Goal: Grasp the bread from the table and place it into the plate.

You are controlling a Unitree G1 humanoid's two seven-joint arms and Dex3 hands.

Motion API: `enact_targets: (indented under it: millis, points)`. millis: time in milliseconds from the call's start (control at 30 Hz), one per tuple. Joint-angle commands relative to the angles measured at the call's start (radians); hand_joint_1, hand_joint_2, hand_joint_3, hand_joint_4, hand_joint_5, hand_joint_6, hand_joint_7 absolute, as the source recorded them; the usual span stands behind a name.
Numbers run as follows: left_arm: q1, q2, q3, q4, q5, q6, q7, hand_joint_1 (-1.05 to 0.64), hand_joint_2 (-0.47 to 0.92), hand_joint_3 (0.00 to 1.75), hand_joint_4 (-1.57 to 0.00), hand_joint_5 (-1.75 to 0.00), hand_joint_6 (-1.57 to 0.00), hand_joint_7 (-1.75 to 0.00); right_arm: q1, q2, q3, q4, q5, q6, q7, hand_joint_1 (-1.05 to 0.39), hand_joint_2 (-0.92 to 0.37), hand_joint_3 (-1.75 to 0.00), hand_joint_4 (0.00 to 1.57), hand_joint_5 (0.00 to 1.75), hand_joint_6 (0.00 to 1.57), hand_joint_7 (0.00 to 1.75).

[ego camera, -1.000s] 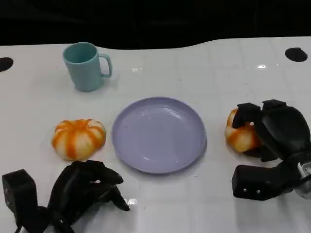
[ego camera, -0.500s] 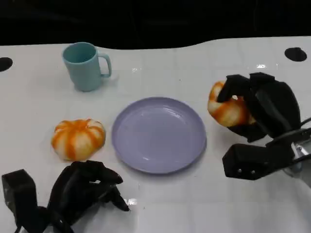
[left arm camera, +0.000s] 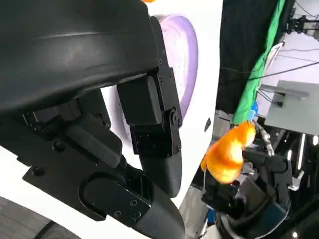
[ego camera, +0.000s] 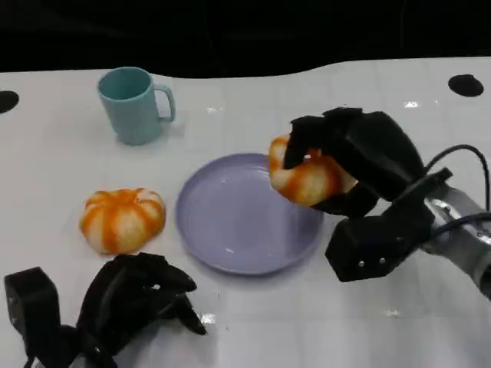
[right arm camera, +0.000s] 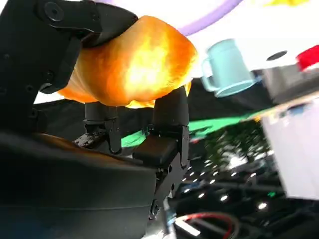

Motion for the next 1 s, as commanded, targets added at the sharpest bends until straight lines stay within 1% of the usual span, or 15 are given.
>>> enact_targets:
  millis: [33,133,200,233,267,333,400,467,567,667,733,800,833,900,1000]
  points:
    - [0.016,0.008,0.003,-0.01,-0.003,0.005,0.001,-1.05,0.72,0.0,-1.57,-0.59,-1.57,-0.2,-0.025,0.027,0.015,0.012,-0.005,0.007,0.04,-0.13,-0.4,-1.17,0.94,1.74,0.97,1.14]
    - [0.014,0.01,0.004,-0.007,-0.005,0.01,0.0,-1.05,0.72,0.0,-1.57,-0.58,-1.57,-0.19,-0.037,0.049,0.027,0.029,-0.014,0.013,0.041,-0.13,-0.4,-1.19,0.95,1.75,0.87,1.43]
    - [0.015,0.009,0.004,-0.007,-0.004,0.009,0.002,-1.05,0.71,0.0,-1.57,-0.59,-1.57,-0.19,-0.044,0.068,0.03,0.045,-0.016,0.011,0.036,-0.13,-0.38,-1.19,0.95,1.75,0.84,1.48]
    - [0.016,0.009,0.003,-0.009,-0.003,0.009,0.005,-1.05,0.71,0.0,-1.57,-0.59,-1.57,-0.19,-0.047,0.079,0.031,0.056,-0.017,0.011,0.031,-0.12,-0.37,-1.18,0.94,1.75,0.85,1.4]
    - [0.017,0.008,0.003,-0.009,-0.002,0.008,0.006,-1.05,0.71,0.0,-1.57,-0.59,-1.57,-0.2,-0.05,0.089,0.032,0.067,-0.017,0.012,0.026,-0.13,-0.41,-1.11,0.93,1.75,0.9,1.14]
    - [0.018,0.008,0.003,-0.011,0.0,0.004,0.009,-1.05,0.71,0.0,-1.57,-0.6,-1.57,-0.2,-0.058,0.109,0.033,0.089,-0.017,0.024,0.034,-0.14,-0.49,-0.97,0.91,1.74,0.98,0.84]
    - [0.018,0.008,0.004,-0.011,0.001,0.002,0.01,-1.05,0.72,0.0,-1.57,-0.6,-1.57,-0.2,-0.065,0.12,0.036,0.103,-0.022,0.036,0.035,-0.13,-0.55,-0.82,0.89,1.74,1.06,0.63]
    - [0.017,0.008,0.006,-0.009,-0.001,0.004,0.011,-1.05,0.72,0.0,-1.57,-0.6,-1.57,-0.2,-0.072,0.138,0.034,0.129,-0.018,0.061,0.046,-0.13,-0.58,-0.77,0.87,1.73,1.09,0.56]
    - [0.015,0.008,0.007,-0.005,-0.002,0.002,0.008,-1.05,0.72,0.0,-1.57,-0.6,-1.57,-0.21,-0.085,0.159,0.029,0.167,-0.009,0.082,0.057,-0.12,-0.54,-0.89,0.85,1.66,0.99,0.83]
    - [0.014,0.008,0.005,-0.005,0.003,0.001,0.013,-1.05,0.72,0.0,-1.57,-0.6,-1.57,-0.21,-0.098,0.164,0.032,0.186,-0.014,0.104,0.064,-0.14,-0.53,-0.81,0.81,1.49,0.89,0.87]
    - [0.013,0.008,0.004,-0.004,0.005,-0.002,0.014,-1.05,0.72,0.0,-1.57,-0.6,-1.57,-0.21,-0.104,0.162,0.031,0.188,-0.009,0.11,0.092,-0.21,-0.67,-0.5,0.76,1.2,0.84,0.6]
    - [0.013,0.007,0.004,-0.003,0.004,-0.002,0.013,-1.05,0.72,0.0,-1.57,-0.6,-1.57,-0.21,-0.109,0.161,0.032,0.189,-0.006,0.124,0.131,-0.31,-0.83,-0.21,0.58,0.71,0.69,0.24]
    - [0.013,0.007,0.004,-0.004,0.004,-0.002,0.012,-1.05,0.72,0.0,-1.57,-0.6,-1.57,-0.22,-0.111,0.16,0.034,0.187,-0.006,0.135,0.153,-0.36,-0.87,-0.14,0.51,0.57,0.64,0.14]
    - [0.014,0.008,0.003,-0.004,0.004,-0.006,0.007,-1.05,0.72,0.0,-1.57,-0.61,-1.57,-0.22,-0.112,0.159,0.038,0.179,-0.009,0.158,0.19,-0.47,-0.91,-0.11,0.31,0.36,0.47,0.03]
    - [0.017,0.007,0.003,-0.008,0.004,-0.006,0.008,-1.05,0.72,0.0,-1.57,-0.6,-1.57,-0.21,-0.103,0.156,0.036,0.157,-0.005,0.18,0.232,-0.6,-0.92,-0.14,0.14,0.26,0.31,0.0]
